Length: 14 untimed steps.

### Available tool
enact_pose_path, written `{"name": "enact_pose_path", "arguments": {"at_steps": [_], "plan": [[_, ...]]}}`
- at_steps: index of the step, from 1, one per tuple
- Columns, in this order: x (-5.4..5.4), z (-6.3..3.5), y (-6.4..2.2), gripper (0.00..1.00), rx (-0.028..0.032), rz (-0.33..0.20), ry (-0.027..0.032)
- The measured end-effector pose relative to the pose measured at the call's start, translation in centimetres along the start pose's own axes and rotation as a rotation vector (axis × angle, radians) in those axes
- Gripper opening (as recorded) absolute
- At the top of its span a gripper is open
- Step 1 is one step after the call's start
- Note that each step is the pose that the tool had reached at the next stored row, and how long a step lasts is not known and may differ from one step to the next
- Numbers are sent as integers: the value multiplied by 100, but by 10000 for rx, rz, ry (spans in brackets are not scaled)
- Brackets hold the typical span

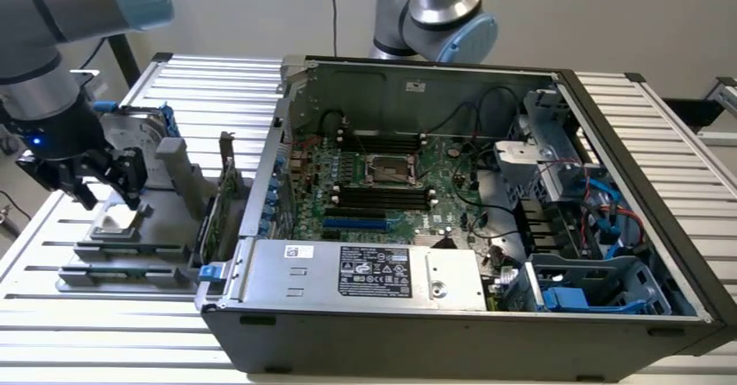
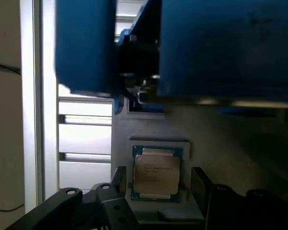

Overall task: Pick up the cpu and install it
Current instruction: 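Pick up the cpu and move it towards the insertion slot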

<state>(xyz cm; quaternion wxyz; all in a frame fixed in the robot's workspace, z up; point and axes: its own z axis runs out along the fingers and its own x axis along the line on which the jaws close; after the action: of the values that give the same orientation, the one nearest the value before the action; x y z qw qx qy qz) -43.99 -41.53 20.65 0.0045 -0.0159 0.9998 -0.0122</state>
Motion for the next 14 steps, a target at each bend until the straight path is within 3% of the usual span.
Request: {"name": "enact_pose_path", "arguments": {"at_steps": [4,9,14], "plan": [[1,76,-48,65,-3,1,-2],[1,150,-48,65,-30,2,2],[-1,163,-49,65,-35,8,23]]}}
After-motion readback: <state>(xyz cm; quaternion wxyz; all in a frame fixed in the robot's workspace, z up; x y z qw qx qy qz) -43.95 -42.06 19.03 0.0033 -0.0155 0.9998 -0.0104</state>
